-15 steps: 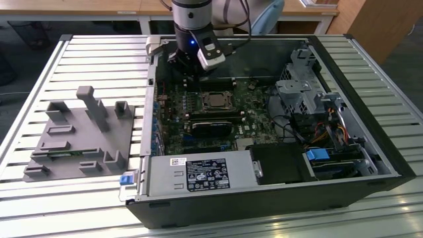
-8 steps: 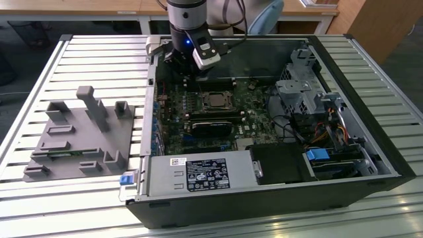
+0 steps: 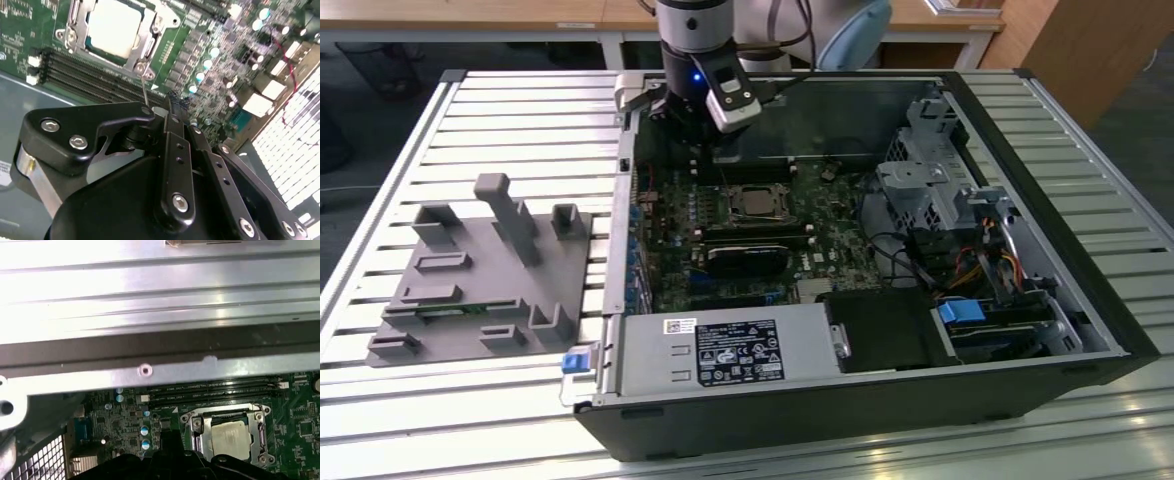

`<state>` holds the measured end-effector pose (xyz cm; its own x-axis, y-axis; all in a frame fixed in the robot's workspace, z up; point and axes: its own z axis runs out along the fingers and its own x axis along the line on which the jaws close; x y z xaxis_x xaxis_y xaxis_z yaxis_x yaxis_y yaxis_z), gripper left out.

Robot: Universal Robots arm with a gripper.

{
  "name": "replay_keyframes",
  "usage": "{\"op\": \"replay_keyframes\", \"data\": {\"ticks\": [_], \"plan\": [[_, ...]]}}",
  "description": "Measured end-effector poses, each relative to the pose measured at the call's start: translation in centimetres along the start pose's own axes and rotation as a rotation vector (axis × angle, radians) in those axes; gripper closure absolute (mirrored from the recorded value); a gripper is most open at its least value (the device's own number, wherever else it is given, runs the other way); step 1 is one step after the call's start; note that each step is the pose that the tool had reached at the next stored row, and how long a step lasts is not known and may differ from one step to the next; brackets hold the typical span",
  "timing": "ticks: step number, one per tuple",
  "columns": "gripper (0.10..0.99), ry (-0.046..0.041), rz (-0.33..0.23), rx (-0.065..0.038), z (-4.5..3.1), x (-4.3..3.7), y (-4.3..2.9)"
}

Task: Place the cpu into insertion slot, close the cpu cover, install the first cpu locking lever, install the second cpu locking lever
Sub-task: 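Install the first cpu locking lever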

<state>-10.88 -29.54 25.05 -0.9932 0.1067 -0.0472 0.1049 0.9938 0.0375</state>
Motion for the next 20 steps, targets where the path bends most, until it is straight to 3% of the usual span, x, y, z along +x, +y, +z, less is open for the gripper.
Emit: {"op": "replay_keyframes", "data": {"ticks": [8, 11, 20], "plan": [[0.980, 0.0004, -0.011, -0.001, 0.04, -0.14, 0.70], [0.980, 0.0005, -0.012, -0.001, 0.09, -1.12, 0.80], [0.980, 0.0023, -0.016, -0.001, 0.50, -5.14, 1.22]]}}
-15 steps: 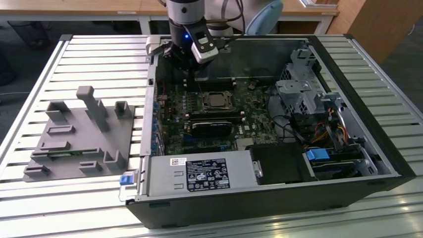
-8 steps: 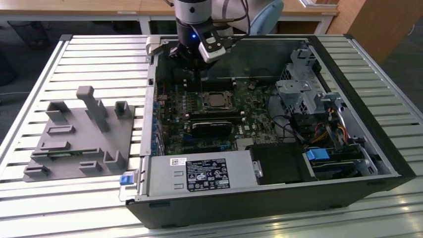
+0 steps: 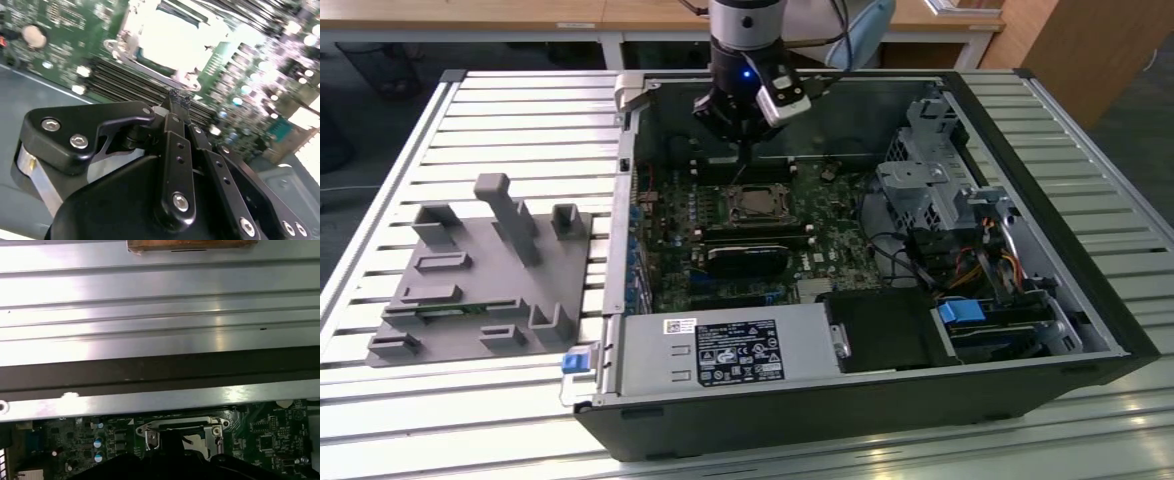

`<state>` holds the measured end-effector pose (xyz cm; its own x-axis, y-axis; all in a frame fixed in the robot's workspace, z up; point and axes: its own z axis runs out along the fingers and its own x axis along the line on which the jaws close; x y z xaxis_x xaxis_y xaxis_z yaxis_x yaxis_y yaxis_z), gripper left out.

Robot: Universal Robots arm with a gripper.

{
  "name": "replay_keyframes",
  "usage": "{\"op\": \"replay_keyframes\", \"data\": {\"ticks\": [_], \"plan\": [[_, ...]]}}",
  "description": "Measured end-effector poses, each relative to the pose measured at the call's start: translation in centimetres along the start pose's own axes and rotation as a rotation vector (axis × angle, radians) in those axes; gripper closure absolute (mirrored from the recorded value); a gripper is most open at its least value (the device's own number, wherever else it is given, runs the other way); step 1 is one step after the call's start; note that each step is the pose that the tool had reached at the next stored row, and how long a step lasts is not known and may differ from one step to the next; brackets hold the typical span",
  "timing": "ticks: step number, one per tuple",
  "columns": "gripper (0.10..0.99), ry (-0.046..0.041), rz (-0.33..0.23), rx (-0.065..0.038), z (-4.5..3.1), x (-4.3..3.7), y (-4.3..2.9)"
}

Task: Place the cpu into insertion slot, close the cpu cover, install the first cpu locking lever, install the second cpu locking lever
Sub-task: 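Install the first cpu locking lever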

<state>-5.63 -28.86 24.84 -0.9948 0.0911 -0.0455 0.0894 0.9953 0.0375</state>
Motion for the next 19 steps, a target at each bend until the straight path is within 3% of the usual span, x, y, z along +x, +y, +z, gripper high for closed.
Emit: {"op": "replay_keyframes", "data": {"ticks": [4, 8, 15, 19], "plan": [[0.980, 0.0000, -0.003, -0.001, 0.23, -0.97, 0.09], [0.980, -0.0004, -0.003, 0.000, 0.47, -1.00, 0.08], [0.980, -0.0118, -0.030, -0.009, 1.02, -0.97, 0.11], [0.980, -0.0156, -0.039, -0.010, 1.40, -0.91, 0.46]]}}
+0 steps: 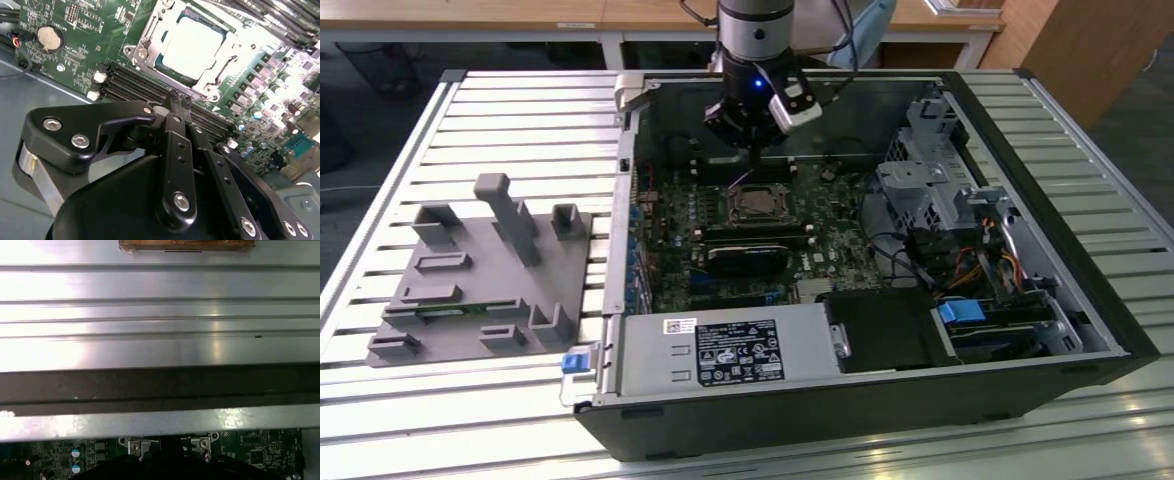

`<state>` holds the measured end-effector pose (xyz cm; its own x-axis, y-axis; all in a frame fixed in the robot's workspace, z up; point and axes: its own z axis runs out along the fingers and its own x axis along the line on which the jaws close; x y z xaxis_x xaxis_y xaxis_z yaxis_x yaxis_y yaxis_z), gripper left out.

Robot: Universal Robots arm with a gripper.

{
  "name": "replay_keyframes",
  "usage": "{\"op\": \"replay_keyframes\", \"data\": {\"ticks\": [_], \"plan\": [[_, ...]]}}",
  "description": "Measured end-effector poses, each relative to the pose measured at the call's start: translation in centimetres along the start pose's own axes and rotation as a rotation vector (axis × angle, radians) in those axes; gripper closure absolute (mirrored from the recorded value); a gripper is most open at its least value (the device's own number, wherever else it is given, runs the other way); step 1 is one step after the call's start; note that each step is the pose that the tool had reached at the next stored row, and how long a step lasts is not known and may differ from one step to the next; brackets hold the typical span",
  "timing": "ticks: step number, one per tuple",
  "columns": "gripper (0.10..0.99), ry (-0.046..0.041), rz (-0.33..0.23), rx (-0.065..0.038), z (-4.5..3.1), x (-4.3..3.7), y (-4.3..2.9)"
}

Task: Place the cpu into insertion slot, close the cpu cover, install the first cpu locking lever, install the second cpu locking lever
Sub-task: 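Install the first cpu locking lever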

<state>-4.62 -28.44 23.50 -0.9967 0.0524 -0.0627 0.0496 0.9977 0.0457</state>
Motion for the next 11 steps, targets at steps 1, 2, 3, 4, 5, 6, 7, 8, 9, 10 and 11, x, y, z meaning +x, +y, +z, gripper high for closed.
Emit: {"op": "replay_keyframes", "data": {"ticks": [1, 2, 3, 4, 5, 6, 7, 8, 9, 10, 11], "plan": [[0.980, 0.0001, 0.000, 0.000, 0.07, 0.01, 0.13], [0.980, 0.0001, -0.001, 0.000, 0.14, 0.02, 0.28], [0.980, 0.0001, -0.001, 0.000, 0.21, 0.04, 0.44], [0.980, 0.0002, -0.001, 0.000, 0.28, 0.05, 0.58], [0.980, 0.0001, -0.002, 0.000, 0.35, 0.05, 0.69], [0.980, 0.0001, -0.002, 0.000, 0.42, 0.06, 0.80], [0.980, 0.0001, -0.002, 0.000, 0.50, 0.05, 0.89], [0.980, 0.0002, -0.002, 0.000, 0.58, 0.03, 0.97], [0.980, 0.0001, -0.003, 0.000, 0.67, -0.02, 1.01], [0.980, -0.0053, -0.005, -0.001, 0.84, -0.08, 1.02], [0.980, -0.0091, -0.005, -0.001, 0.87, -0.08, 1.01]]}}
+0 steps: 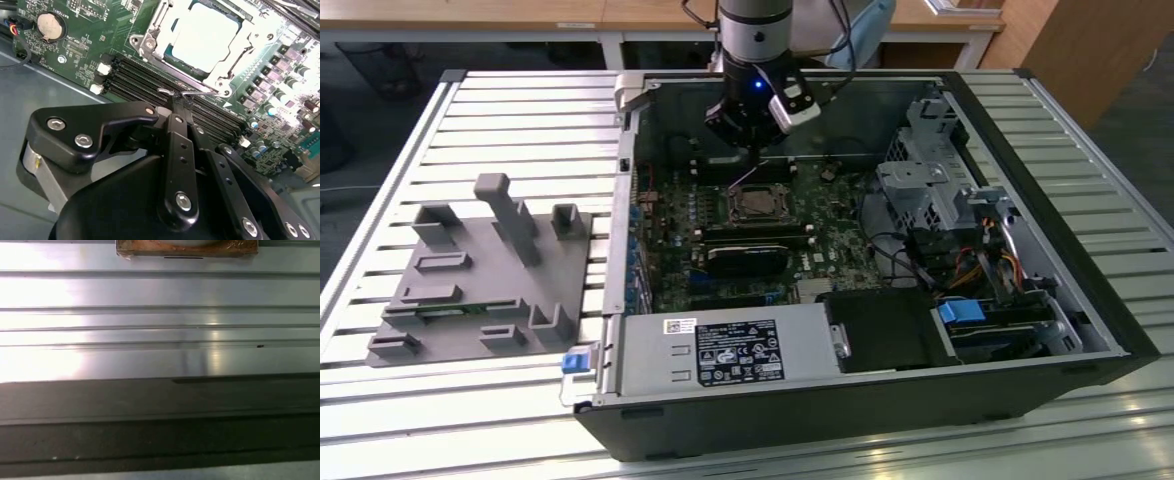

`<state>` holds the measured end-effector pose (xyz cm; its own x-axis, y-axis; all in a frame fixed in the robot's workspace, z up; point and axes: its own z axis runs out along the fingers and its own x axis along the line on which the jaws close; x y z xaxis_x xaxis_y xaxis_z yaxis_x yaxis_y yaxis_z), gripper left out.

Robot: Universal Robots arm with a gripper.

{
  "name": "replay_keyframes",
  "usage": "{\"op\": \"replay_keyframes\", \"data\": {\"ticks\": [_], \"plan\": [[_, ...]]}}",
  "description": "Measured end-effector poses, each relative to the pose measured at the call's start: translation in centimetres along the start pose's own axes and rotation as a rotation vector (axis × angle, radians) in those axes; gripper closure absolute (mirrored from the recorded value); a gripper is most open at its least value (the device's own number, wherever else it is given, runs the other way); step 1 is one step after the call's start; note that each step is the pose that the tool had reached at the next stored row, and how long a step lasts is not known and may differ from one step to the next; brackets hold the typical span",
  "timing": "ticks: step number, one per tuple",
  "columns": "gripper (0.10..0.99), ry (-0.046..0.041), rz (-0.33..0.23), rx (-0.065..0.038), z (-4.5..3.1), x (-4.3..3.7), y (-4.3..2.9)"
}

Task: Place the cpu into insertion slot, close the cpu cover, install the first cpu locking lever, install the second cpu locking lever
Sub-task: 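Install the first cpu locking lever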

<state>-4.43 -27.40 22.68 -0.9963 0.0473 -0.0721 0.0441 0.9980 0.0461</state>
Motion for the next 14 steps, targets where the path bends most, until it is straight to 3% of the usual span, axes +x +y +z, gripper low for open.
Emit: {"op": "replay_keyframes", "data": {"ticks": [3, 5, 14], "plan": [[0.980, -0.0141, -0.001, -0.001, 0.03, 0.00, 0.00], [0.980, -0.0191, -0.001, -0.001, 0.03, 0.05, 0.00], [0.980, -0.0192, 0.000, -0.010, -0.37, 0.54, 0.03]]}}
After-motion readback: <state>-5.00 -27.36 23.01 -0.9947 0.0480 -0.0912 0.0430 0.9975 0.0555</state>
